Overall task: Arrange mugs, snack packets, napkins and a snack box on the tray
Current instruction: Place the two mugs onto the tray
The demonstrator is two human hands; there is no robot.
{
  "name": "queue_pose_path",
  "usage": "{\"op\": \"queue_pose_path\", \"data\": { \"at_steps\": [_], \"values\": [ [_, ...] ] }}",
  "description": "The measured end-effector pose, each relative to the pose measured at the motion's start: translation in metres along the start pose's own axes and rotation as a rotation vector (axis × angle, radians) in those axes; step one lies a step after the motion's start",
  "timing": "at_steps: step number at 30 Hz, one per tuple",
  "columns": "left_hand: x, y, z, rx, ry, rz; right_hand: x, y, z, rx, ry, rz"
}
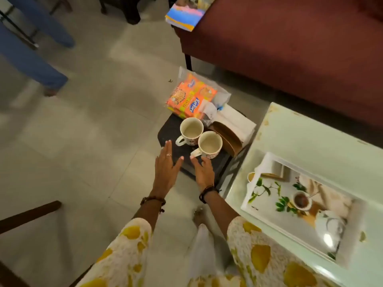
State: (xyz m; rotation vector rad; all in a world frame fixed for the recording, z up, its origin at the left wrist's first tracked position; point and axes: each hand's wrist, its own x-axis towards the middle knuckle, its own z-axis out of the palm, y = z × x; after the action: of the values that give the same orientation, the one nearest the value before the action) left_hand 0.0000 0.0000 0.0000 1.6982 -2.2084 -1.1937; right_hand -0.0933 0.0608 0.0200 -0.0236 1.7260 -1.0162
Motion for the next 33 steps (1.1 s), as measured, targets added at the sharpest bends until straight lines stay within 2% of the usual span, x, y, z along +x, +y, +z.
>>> {"op": "queue_pose_path", "data": {
  "at_steps": [4, 8, 12, 15, 18, 24, 29, 33],
  "values": [
    [0.036, 0.000, 0.002, -0.394, -0.036, -0.145, 0.024, -0.006, 0.021, 0.347, 0.169, 0.079],
    [0.061, 0.009, 0.015, -0.540, 0.003, -0.190, 0.048, -0.010, 0.035, 0.449, 0.288, 0.135],
    [0.090, 0.014, 0.018, -0.402, -0.015, -0.291, 0.059, -0.010, 0.044, 0.481, 0.348, 0.110],
    [0.106, 0.013, 0.019, -0.231, -0.051, -0.330, 0.064, -0.007, 0.045, 0.670, 0.330, 0.162],
    [0.112, 0.015, 0.023, -0.184, 0.003, -0.356, 0.068, -0.004, 0.044, 0.779, 0.386, 0.218],
    [0.090, 0.021, 0.032, -0.116, 0.161, -0.332, 0.054, 0.007, 0.034, 0.780, 0.484, 0.157],
    [0.044, 0.024, 0.031, -0.095, 0.224, -0.323, 0.025, 0.032, 0.006, 0.704, 0.471, 0.044],
    [-0.001, 0.038, 0.048, -0.120, 0.227, -0.321, 0.005, 0.052, -0.035, 0.662, 0.556, -0.065]
  ]
}}
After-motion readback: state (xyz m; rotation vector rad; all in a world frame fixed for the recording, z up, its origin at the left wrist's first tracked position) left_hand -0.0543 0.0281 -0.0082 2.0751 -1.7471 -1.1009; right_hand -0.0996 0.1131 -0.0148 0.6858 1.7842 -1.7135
